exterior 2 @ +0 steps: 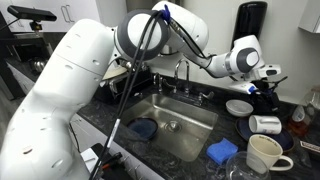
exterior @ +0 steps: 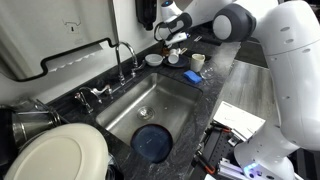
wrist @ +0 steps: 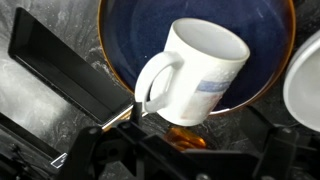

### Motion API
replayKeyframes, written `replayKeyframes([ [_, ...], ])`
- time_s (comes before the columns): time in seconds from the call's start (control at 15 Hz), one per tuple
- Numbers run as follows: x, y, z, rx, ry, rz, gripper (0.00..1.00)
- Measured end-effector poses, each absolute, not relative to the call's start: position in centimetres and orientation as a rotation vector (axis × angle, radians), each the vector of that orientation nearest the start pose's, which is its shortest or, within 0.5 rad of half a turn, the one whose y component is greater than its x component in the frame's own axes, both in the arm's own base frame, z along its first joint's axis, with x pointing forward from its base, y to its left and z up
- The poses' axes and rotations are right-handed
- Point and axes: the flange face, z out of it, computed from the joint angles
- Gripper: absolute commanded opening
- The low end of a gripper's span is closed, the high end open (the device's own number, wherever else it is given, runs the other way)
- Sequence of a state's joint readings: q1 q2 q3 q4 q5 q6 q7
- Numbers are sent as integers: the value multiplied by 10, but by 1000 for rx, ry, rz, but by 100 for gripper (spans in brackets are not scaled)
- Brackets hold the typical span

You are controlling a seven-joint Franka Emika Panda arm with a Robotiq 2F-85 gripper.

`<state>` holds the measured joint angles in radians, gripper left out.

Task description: Remove the cup from the sink and put it on the plate

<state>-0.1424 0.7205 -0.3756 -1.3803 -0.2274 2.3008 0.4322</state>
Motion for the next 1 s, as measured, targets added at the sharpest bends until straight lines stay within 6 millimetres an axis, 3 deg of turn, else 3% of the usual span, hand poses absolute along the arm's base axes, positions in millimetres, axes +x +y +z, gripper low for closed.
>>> replayKeyframes([
  [0.53,658,-275,339,-3599,639,-139,100],
  [1.0,624,-249,344,-3498,71,4,100],
])
